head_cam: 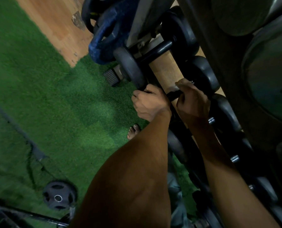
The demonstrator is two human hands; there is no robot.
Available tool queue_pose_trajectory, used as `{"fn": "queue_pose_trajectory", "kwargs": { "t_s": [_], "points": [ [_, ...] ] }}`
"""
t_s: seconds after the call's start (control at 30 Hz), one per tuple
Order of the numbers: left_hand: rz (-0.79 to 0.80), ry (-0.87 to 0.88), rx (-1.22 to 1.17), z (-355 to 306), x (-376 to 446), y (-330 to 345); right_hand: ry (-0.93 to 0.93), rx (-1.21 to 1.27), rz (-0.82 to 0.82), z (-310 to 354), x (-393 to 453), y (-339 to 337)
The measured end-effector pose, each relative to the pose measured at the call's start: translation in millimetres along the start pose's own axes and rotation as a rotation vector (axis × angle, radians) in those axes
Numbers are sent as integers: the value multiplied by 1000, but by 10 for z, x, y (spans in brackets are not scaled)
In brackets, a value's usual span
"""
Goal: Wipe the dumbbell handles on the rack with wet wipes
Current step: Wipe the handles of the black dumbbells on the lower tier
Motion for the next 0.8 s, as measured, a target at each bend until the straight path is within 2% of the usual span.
{"fn": "queue_pose_trajectory", "kwargs": {
  "t_s": [0.1,0.17,0.23,0.3,0.37,0.43,0.5,0.6,0.63,0.7,0.8],
  "points": [
    [12,-1,-4,-5,0,-8,-87,40,281,148,-72,90],
    [19,-1,5,-1,1,-8,-129,95,386,171,-84,144],
    [20,-3,7,-5,-9,-11,-151,64,372,102,-83,173],
    [19,-5,9,-10,-7,-8,-87,-39,257,-41,-24,191],
    [15,-3,7,-12,-3,-12,39,-247,111,-165,48,233],
    [13,0,3,-16,1,-23,63,-411,17,-134,71,249],
    [24,3,10,-6,-6,-14,-1,-308,95,-76,-7,268],
    [37,0,22,-9,-7,-7,-127,147,365,-12,-121,262],
    [41,-3,28,-8,1,-4,-155,212,408,-13,-162,251],
    [56,-10,43,1,6,3,-195,190,391,-44,-246,248],
    [72,-9,44,6,-2,17,-139,-44,208,-108,-335,202]
  ]
}}
Point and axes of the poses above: each hand's wrist, its own x-axis towards the middle knuckle, its own y-axis out of the palm, z = x × y, the point moved 5 cm from there along x, towards the middle knuckle, and after that the axes turned 4 degrees about x, right-handed, at the moved point
